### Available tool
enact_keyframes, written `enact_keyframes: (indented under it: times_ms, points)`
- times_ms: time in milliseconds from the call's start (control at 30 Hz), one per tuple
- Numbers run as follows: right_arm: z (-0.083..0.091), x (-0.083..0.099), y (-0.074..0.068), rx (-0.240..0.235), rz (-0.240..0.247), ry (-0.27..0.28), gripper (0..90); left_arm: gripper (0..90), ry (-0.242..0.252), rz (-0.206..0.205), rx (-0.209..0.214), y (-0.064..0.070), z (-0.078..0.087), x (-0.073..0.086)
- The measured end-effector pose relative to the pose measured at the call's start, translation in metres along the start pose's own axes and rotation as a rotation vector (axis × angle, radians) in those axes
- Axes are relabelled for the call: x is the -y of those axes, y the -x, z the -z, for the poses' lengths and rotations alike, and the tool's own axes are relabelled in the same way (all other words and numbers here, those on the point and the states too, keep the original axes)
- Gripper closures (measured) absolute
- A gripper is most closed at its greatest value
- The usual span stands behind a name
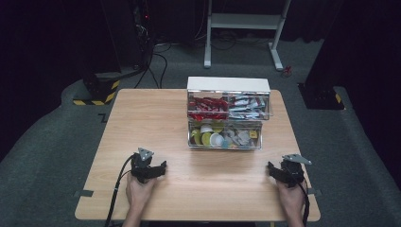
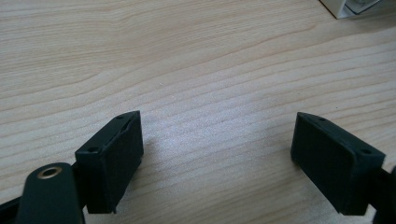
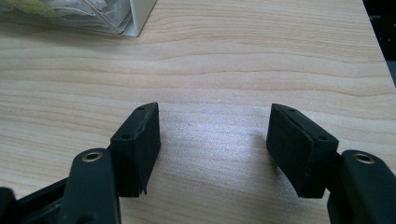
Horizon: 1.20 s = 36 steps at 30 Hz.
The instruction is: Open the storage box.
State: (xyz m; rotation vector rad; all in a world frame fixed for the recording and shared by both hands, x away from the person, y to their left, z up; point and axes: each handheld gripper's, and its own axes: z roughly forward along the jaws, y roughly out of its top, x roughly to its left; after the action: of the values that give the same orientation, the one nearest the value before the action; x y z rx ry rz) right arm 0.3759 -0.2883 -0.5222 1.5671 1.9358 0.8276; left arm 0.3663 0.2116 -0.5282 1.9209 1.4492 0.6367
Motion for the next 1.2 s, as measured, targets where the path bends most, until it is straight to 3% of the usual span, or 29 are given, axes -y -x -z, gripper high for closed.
enact_keyframes:
  times_ms: [467, 700, 967, 1200]
  points:
    - [0.000, 0.000, 0.001, 0.004, -0.002, 0.004, 38.0, 17.4, 0.000, 0.000, -0.001, 0.000, 0.000, 0.000]
    - [0.004, 0.003, 0.000, 0.001, 0.003, 0.016, 47.5, 17.8, -0.001, -0.001, 0.002, -0.001, 0.000, 0.000]
    - [0.017, 0.008, -0.002, -0.054, -0.014, 0.069, 53.2, 17.9, 0.000, -0.002, 0.005, -0.001, 0.000, 0.000]
    - [0.033, 0.002, -0.003, -0.113, -0.006, 0.123, 58.5, 18.2, 0.000, -0.002, 0.003, -0.001, 0.000, 0.000]
